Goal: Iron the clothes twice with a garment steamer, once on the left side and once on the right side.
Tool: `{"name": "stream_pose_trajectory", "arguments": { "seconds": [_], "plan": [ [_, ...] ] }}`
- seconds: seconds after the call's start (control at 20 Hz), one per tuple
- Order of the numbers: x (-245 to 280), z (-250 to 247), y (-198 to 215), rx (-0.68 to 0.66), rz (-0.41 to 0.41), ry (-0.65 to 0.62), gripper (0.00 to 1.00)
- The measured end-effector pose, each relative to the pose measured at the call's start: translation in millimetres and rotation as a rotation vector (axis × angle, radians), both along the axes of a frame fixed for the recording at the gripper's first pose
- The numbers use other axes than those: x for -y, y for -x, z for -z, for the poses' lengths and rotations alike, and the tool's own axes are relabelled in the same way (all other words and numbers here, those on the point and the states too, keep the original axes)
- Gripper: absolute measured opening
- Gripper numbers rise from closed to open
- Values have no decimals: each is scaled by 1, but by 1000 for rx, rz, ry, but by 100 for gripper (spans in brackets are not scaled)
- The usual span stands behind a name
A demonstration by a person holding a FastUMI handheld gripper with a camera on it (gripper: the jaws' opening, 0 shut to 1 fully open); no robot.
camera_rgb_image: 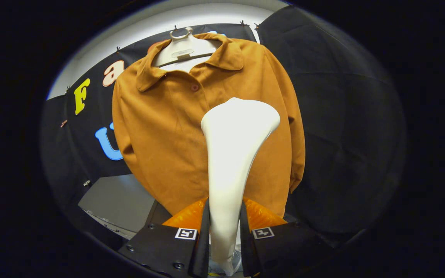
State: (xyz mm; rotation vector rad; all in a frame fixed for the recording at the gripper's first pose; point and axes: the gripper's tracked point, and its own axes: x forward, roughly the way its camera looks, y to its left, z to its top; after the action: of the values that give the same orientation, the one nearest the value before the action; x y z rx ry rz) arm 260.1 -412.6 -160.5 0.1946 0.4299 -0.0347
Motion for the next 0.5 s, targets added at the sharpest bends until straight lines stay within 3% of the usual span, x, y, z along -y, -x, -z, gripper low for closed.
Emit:
{"name": "stream_pose_trajectory", "arguments": {
  "seconds": [0.25,0.5],
  "plan": [
    [18,-19,-32,51,9,-6,37],
    [26,1,-48,11,16,-19,37]
  ]
}}
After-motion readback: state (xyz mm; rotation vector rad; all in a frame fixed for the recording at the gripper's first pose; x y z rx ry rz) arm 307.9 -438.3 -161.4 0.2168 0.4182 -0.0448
